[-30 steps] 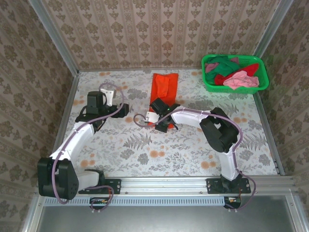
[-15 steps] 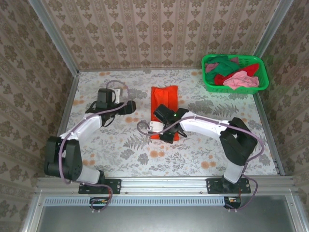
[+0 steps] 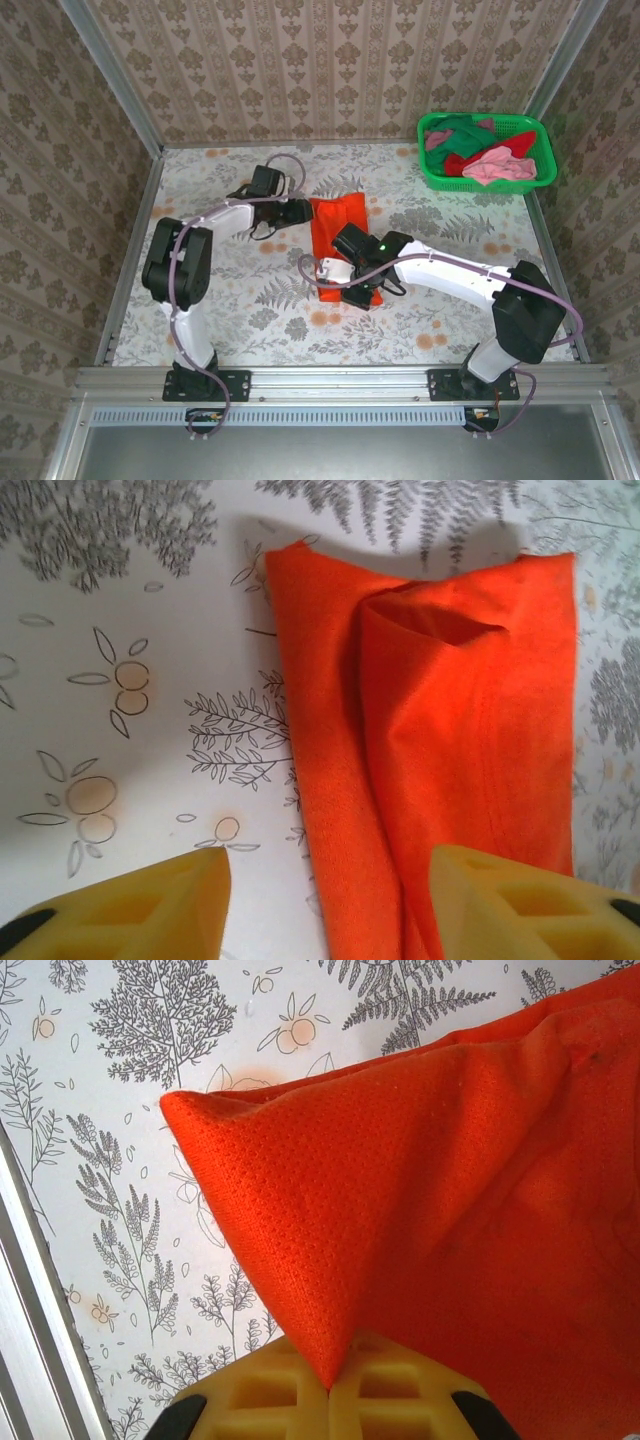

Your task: Fold and stack the t-shirts

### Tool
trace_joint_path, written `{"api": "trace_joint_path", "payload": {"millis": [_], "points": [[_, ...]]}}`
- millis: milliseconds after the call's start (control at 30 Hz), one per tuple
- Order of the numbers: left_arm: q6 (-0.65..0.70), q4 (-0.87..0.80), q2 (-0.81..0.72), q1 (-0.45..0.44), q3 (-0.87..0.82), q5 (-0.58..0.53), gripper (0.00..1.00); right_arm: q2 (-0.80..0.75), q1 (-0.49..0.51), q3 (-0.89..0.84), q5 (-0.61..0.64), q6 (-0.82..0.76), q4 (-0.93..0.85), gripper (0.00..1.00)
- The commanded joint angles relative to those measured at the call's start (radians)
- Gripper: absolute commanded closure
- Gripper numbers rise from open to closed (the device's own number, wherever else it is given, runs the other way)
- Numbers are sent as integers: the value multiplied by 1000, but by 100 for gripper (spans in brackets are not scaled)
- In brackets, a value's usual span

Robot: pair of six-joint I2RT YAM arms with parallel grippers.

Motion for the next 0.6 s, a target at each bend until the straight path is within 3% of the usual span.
{"api": "trace_joint_path", "payload": {"millis": [0,367,567], "points": [[-72,-52,44,-14,45,45,50,2,-1,2,-13,17,-28,100],[-95,-90,162,-40,108,96,71,41,-23,34,-13,5,-21,100],[-56,-152,195,-40,122,110,92,30,-25,60,-45,3,-56,100]]}}
